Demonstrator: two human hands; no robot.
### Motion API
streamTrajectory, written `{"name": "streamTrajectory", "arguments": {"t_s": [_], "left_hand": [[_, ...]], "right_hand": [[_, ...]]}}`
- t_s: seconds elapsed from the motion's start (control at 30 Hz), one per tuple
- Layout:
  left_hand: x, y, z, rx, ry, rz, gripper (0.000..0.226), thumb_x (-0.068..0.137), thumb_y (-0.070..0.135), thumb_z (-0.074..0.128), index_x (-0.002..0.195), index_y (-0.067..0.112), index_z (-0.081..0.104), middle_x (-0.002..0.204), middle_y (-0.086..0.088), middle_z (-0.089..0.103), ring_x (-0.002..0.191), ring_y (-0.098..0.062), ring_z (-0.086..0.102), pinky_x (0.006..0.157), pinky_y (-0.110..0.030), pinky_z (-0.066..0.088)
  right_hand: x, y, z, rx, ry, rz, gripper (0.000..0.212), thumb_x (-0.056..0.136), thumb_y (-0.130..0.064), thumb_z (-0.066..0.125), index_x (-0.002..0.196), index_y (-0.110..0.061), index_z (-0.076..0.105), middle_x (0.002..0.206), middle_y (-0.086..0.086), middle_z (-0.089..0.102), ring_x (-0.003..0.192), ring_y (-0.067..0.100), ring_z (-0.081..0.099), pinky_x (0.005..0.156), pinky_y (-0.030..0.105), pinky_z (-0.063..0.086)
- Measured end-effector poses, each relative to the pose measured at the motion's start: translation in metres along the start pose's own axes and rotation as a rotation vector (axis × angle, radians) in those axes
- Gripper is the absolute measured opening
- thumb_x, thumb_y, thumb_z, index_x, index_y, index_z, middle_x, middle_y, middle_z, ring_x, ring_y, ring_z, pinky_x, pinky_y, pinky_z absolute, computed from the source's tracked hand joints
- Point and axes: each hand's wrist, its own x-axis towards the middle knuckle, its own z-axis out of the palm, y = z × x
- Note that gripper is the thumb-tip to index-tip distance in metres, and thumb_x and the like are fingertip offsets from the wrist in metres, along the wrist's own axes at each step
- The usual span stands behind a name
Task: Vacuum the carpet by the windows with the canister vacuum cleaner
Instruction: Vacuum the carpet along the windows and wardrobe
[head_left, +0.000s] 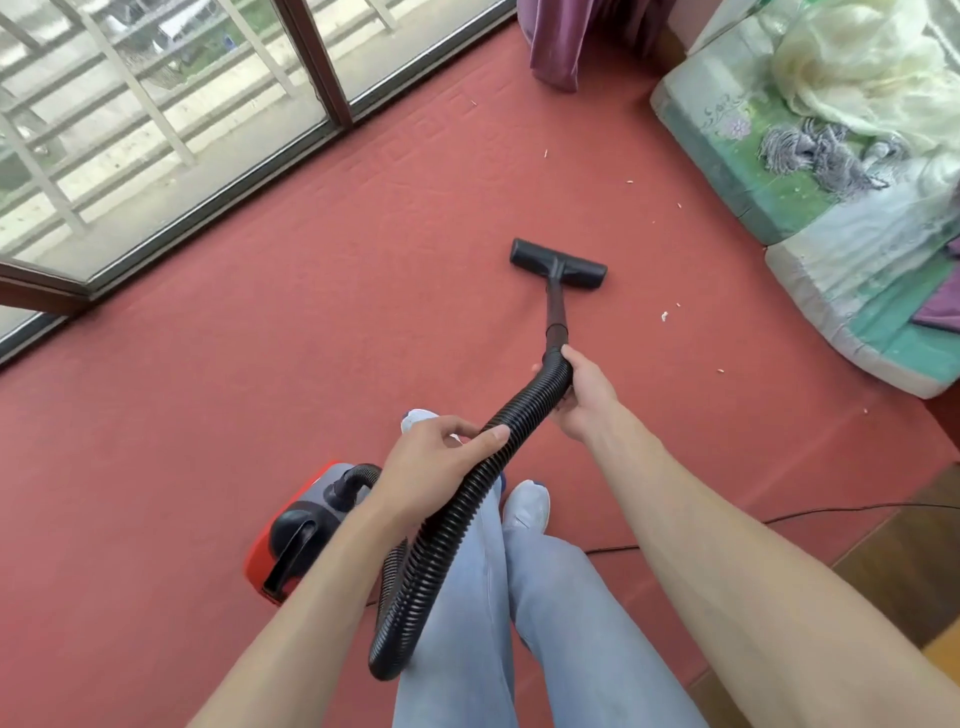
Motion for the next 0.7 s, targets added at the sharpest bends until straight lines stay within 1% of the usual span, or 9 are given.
{"name": "streamTrajectory", "arguments": {"t_s": [0.03,0.1,0.17,0.23,0.37,0.47,0.53,0.6,0.7], "left_hand": [[0.004,-0.001,0.004,0.002,0.015,-0.008,0.039,0.079,0.062,0.070,0.093,0.026,0.072,0.068,0.002,0.073,0.061,-0.014,0.067,0.068,-0.039,0.055],[0.010,-0.001,0.010,-0.023,0.019,0.000,0.044,0.075,0.064,0.071,0.096,0.025,0.069,0.069,-0.001,0.075,0.064,-0.019,0.070,0.072,-0.045,0.057],[0.010,0.007,0.010,-0.088,-0.001,0.012,0.040,0.081,0.052,0.074,0.101,0.018,0.068,0.072,-0.007,0.075,0.061,-0.021,0.069,0.070,-0.046,0.059],[0.006,0.019,0.006,-0.160,-0.067,-0.001,0.036,0.084,0.042,0.076,0.104,0.013,0.068,0.075,-0.009,0.074,0.064,-0.025,0.070,0.069,-0.047,0.060],[-0.004,0.043,-0.010,-0.227,-0.277,-0.012,0.035,0.085,0.036,0.075,0.106,0.008,0.070,0.080,-0.007,0.071,0.071,-0.030,0.070,0.070,-0.040,0.059],[-0.003,0.052,-0.016,-0.189,-0.325,-0.022,0.036,0.086,0.034,0.075,0.108,0.006,0.069,0.080,-0.007,0.072,0.073,-0.030,0.072,0.068,-0.035,0.060],[0.002,0.053,-0.014,-0.187,-0.300,-0.028,0.036,0.085,0.036,0.075,0.108,0.008,0.070,0.081,-0.008,0.072,0.073,-0.029,0.072,0.066,-0.035,0.060],[0.011,0.051,-0.009,-0.208,-0.231,-0.037,0.036,0.085,0.039,0.075,0.105,0.009,0.071,0.082,-0.009,0.072,0.072,-0.027,0.071,0.070,-0.042,0.062],[0.025,0.047,0.000,-0.244,-0.098,-0.054,0.034,0.087,0.041,0.073,0.101,0.010,0.071,0.079,-0.009,0.071,0.067,-0.023,0.068,0.070,-0.043,0.061]], "right_hand": [[0.005,-0.003,0.001,-0.006,-0.006,-0.005,0.024,0.092,-0.026,0.063,0.106,-0.007,0.060,0.076,0.009,0.066,0.061,0.019,0.064,0.055,0.028,0.054],[0.013,-0.010,0.002,-0.004,-0.042,-0.017,0.025,0.093,-0.027,0.063,0.108,-0.007,0.060,0.078,0.010,0.067,0.064,0.019,0.065,0.059,0.029,0.055],[0.015,-0.017,0.003,0.024,-0.082,-0.019,0.026,0.093,-0.028,0.063,0.109,-0.008,0.060,0.079,0.008,0.065,0.066,0.018,0.064,0.061,0.030,0.054],[0.012,-0.026,-0.002,0.081,-0.115,-0.007,0.026,0.092,-0.029,0.064,0.108,-0.010,0.059,0.079,0.006,0.062,0.066,0.016,0.061,0.061,0.029,0.053],[-0.003,-0.039,-0.017,0.051,-0.221,0.039,0.024,0.091,-0.031,0.062,0.102,-0.011,0.056,0.078,0.004,0.056,0.067,0.015,0.057,0.069,0.031,0.051],[-0.012,-0.040,-0.019,0.033,-0.265,0.054,0.022,0.092,-0.032,0.059,0.093,-0.010,0.056,0.078,0.004,0.056,0.067,0.016,0.056,0.072,0.031,0.048],[-0.008,-0.041,-0.015,0.041,-0.258,0.044,0.024,0.091,-0.033,0.060,0.096,-0.010,0.057,0.079,0.005,0.057,0.067,0.016,0.057,0.067,0.032,0.049],[0.004,-0.043,-0.007,0.039,-0.221,0.034,0.028,0.091,-0.034,0.062,0.102,-0.009,0.058,0.081,0.006,0.059,0.067,0.016,0.059,0.064,0.031,0.051],[0.024,-0.047,0.008,0.016,-0.150,0.016,0.031,0.092,-0.038,0.061,0.104,-0.010,0.060,0.085,0.006,0.063,0.070,0.017,0.061,0.066,0.031,0.052]]}}
